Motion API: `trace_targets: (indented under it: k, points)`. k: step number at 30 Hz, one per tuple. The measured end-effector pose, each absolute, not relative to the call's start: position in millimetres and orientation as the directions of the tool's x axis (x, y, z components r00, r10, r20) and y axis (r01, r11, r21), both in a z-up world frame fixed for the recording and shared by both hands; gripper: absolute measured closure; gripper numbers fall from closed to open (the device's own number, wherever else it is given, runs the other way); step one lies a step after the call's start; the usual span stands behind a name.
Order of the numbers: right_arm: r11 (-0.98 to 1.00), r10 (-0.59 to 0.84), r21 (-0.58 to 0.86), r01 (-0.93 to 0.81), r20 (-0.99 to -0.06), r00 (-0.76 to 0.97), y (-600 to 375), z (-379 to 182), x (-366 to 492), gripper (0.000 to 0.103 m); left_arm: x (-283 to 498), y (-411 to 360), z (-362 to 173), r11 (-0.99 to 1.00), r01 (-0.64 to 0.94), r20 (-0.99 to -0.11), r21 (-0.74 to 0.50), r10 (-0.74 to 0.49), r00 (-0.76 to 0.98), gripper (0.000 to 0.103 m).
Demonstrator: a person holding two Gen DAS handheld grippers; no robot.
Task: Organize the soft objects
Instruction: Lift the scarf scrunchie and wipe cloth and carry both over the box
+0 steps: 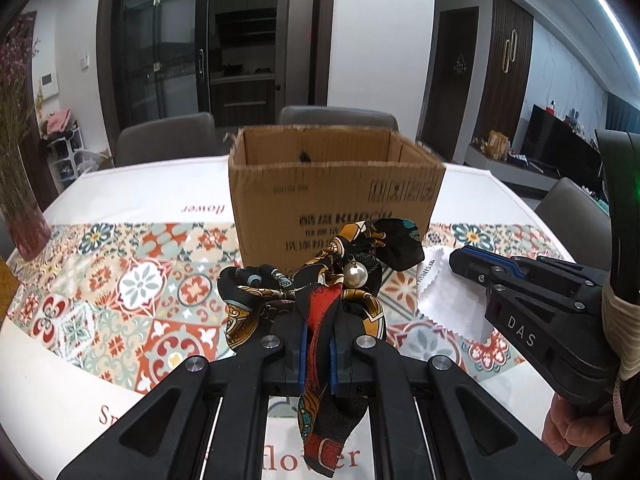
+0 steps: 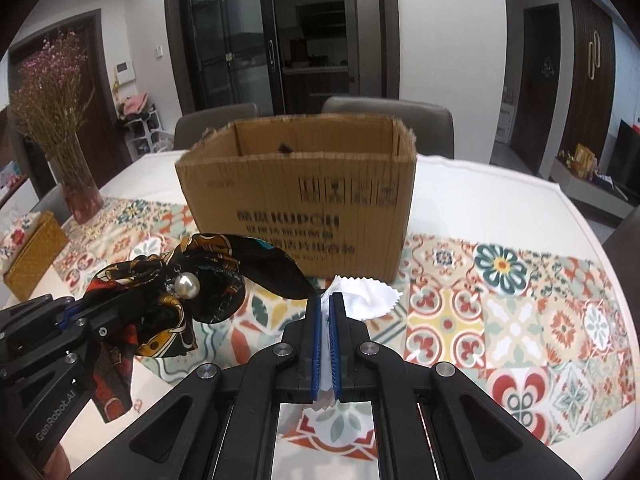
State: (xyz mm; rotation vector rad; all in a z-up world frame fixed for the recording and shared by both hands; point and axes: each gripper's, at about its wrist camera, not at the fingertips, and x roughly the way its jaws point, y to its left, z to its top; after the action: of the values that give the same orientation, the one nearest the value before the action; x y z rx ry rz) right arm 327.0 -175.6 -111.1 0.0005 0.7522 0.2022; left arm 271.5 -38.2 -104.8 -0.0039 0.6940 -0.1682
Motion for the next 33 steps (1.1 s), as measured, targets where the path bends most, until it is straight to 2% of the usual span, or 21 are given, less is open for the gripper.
trace_targets:
  k: [24, 33]
  points:
    - [0.985, 0.16, 0.026, -0.17, -0.506, 0.847, -177.4, -18.7, 341.3, 0.098, 296.5, -41.7, -25.2, 0.984, 0.175, -0.467, -0.006, -0.158, 0.87, 0.094]
    - [0.984, 0.159, 0.001, -0.176, -0.435, 0.886, -172.0, 7.4, 360.1, 0.098, 323.7, -39.0, -8.8, 0.983, 0.184, -0.431, 0.016, -0.159, 0.888, 0.094]
